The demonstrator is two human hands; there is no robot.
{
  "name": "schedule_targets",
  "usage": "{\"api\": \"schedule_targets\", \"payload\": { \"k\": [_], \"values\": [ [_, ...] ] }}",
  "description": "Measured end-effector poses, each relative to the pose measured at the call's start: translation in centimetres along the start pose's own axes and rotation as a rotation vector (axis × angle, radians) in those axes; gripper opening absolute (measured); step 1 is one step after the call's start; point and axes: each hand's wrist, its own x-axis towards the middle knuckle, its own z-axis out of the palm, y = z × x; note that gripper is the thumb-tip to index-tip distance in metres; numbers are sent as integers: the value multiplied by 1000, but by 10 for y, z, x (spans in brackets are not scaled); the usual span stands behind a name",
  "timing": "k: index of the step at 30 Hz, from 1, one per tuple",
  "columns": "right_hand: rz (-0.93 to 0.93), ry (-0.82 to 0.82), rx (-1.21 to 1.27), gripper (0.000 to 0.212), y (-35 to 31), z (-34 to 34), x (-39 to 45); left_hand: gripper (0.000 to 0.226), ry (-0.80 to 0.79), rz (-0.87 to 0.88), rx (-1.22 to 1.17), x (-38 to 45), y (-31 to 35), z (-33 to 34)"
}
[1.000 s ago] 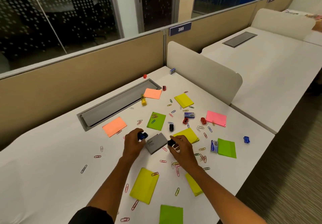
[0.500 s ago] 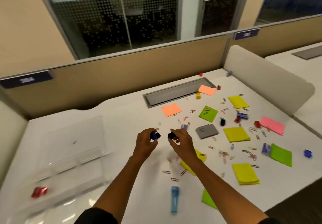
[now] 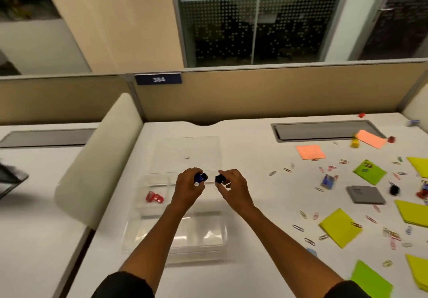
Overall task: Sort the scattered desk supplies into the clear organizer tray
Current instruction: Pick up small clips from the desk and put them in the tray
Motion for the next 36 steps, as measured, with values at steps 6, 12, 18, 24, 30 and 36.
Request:
{"api": "schedule_targets", "payload": {
  "k": [6, 12, 18, 24, 30, 36],
  "values": [
    [-55, -135, 2, 38, -36, 70, 13, 31, 104, -138, 31, -16, -62, -54],
    [-73, -274, -50, 40, -60, 117, 22, 27, 92, -254, 109, -34, -103, -87],
    [-114, -380, -110, 42, -70, 149, 26, 29, 70, -270, 143, -42, -121, -90],
    [-123, -456, -160, 46, -71, 161, 31, 46, 7, -321, 134, -37, -120, -90],
    [-190, -470, -202, 55, -61, 150, 33, 53, -35, -298, 135, -36, -119, -92],
    [-180, -288, -172, 48, -43, 111, 29, 47, -9, -169, 118, -23, -103, -81]
  ]
}}
